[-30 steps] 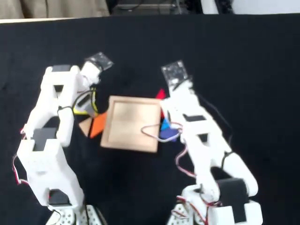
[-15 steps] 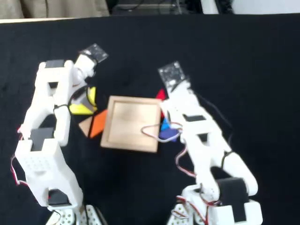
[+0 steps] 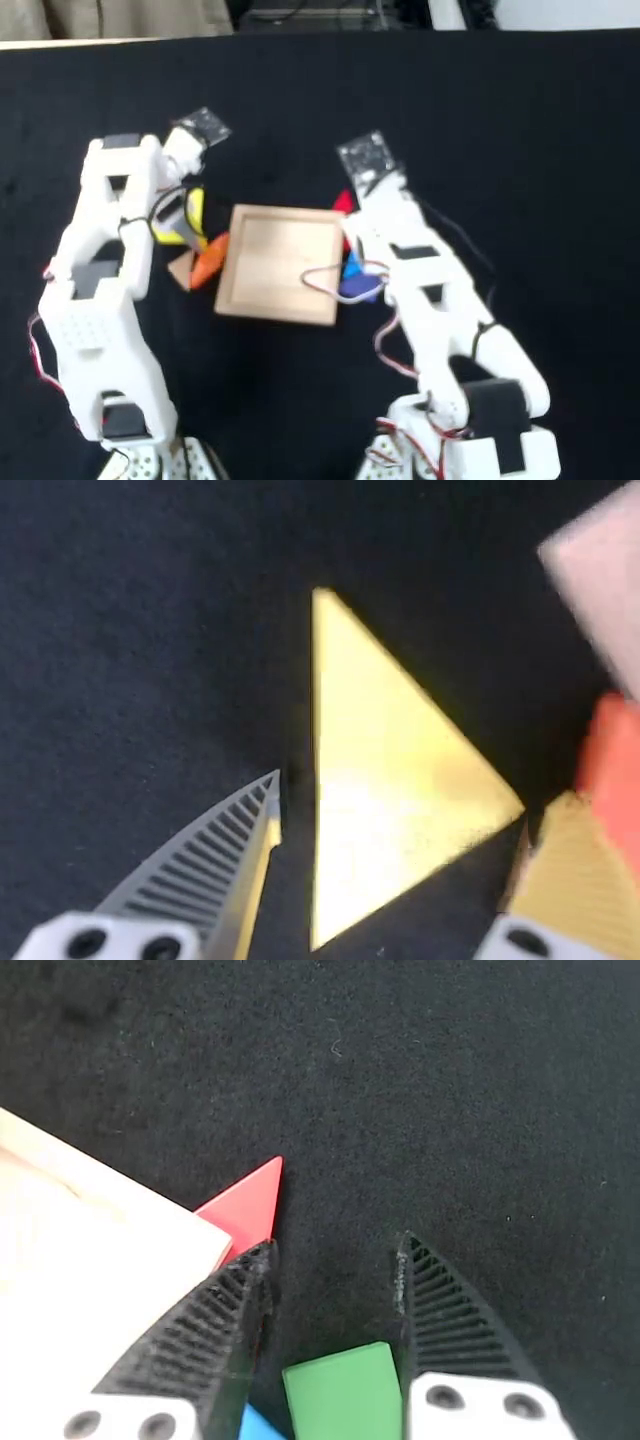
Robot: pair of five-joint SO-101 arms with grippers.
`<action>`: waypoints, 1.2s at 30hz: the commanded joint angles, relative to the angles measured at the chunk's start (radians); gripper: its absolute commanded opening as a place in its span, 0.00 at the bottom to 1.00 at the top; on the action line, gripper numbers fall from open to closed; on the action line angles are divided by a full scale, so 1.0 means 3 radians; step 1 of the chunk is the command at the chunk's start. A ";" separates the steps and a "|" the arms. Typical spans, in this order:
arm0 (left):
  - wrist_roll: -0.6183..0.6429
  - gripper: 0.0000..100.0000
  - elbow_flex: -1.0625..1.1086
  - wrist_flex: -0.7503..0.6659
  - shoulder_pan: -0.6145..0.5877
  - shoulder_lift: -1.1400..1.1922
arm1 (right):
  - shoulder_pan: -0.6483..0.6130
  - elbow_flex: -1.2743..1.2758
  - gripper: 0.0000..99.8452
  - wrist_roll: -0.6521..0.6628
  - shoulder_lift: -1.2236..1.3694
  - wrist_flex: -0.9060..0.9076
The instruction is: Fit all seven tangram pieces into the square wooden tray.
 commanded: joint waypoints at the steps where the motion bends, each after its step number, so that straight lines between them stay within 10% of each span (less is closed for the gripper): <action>1: -0.0020 0.37 -0.0263 0.0010 -0.0038 0.0128 | -0.0046 -0.0187 0.19 0.0031 0.0003 -0.0041; 30: -0.0020 0.37 -0.0494 0.0317 0.0033 0.0251 | -0.0051 -0.0187 0.19 0.0031 0.0003 -0.0041; 36: -0.0020 0.24 -0.0488 0.0317 0.0038 0.0251 | -0.0051 -0.0187 0.19 0.0031 0.0003 -0.0041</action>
